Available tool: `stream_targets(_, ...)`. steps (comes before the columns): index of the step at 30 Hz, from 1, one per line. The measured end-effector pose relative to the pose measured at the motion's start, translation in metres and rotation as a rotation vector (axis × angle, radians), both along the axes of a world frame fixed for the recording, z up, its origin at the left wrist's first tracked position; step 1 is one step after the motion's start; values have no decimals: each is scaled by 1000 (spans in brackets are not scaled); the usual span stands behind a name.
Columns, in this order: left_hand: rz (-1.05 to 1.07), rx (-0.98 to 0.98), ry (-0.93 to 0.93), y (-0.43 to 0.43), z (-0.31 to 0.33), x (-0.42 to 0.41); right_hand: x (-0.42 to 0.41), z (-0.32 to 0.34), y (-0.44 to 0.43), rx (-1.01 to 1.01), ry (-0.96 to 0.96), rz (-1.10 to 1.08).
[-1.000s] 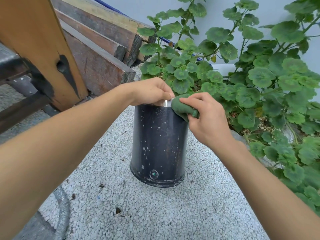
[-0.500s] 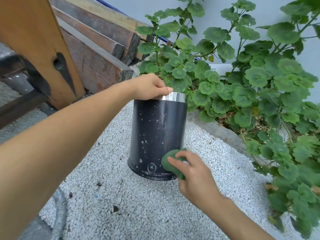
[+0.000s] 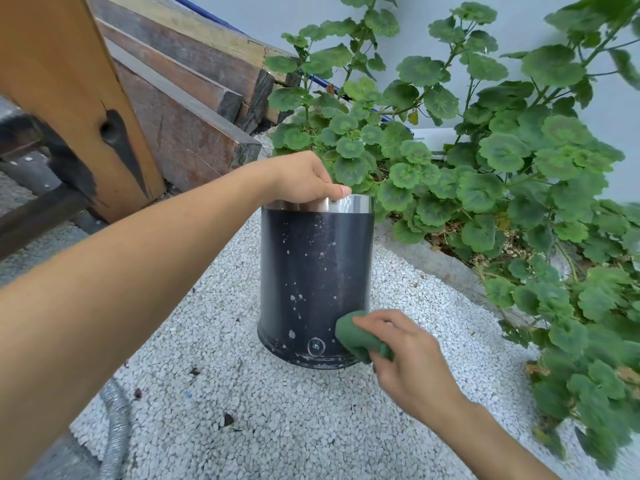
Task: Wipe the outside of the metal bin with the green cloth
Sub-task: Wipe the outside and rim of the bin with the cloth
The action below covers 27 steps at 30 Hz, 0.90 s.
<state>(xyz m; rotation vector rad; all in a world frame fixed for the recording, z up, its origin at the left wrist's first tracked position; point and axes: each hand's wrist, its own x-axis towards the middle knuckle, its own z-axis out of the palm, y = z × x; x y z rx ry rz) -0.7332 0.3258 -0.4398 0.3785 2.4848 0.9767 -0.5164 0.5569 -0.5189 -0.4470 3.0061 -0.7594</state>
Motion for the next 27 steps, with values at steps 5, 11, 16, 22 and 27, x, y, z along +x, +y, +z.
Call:
stream_targets(5, -45, 57, -43, 30, -2, 14, -40, 32, -1, -76, 225, -96)
stream_targets(11, -27, 173, -44, 39, -11, 25, -82, 60, -17, 7, 463, -120)
stream_targets(16, 30, 243, -49, 19, -12, 21, -95, 62, -26, 129, 485, -96)
stream_targets(22, 3, 297, -66, 8, -19, 18, -95, 53, -35, 221, 470, -49)
stream_targets(27, -11, 245, -23, 1, -25, 7, -63, 28, -37, 271, 338, 6)
